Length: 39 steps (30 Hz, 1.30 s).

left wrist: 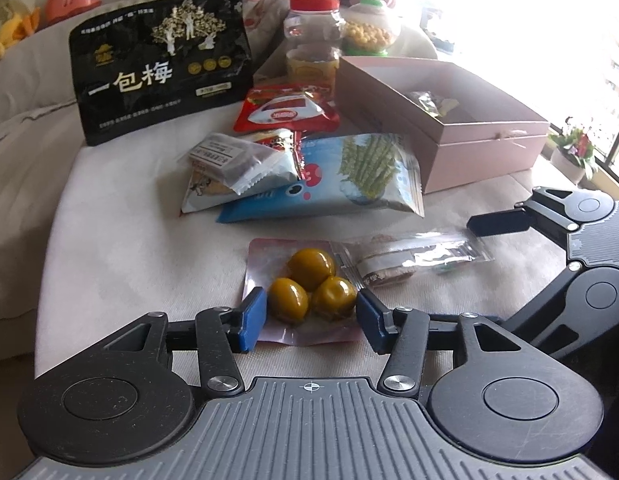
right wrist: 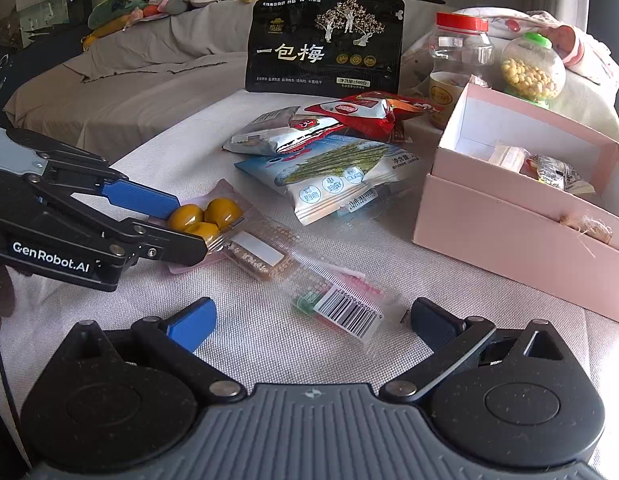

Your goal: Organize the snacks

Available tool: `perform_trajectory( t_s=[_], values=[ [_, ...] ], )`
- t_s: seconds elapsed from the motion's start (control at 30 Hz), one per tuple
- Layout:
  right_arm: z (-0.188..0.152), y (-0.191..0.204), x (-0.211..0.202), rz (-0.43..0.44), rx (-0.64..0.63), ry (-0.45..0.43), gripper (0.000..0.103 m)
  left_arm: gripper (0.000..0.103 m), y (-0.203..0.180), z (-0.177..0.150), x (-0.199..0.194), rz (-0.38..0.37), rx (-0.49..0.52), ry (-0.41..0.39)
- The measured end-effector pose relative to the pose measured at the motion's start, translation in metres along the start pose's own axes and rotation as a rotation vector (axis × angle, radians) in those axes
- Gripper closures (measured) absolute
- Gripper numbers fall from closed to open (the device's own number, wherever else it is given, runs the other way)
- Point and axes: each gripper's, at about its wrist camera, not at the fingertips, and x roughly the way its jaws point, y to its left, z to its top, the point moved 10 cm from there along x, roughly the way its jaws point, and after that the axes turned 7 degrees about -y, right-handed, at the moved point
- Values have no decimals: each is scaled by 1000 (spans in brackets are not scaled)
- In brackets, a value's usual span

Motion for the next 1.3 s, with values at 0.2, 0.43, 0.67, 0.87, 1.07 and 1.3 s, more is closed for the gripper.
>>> perform_trajectory(
  t_s=[0.2,0.43,0.67,0.87,1.07,1.3],
  values=[
    [2,0,0,8,-14,14,0,50,10,-2,-3,-56,-80,-22],
    [17,-6,8,29,9,16,3,85,45,-18,-22,95,-122,5],
    [20,41,-11,282,17,48,18,84,48,-19,-31,57,-163,-12],
    [35,34,16,154,-31,25,38,84,55,-3,-46,31,-209,-97],
    [35,50,22,117,-109,29,61,84,69,7,-42,24,-284,-132],
    [7,-5,-16,2,9,44,61,84,70,11,-31,-13,-301,-147]
  ],
)
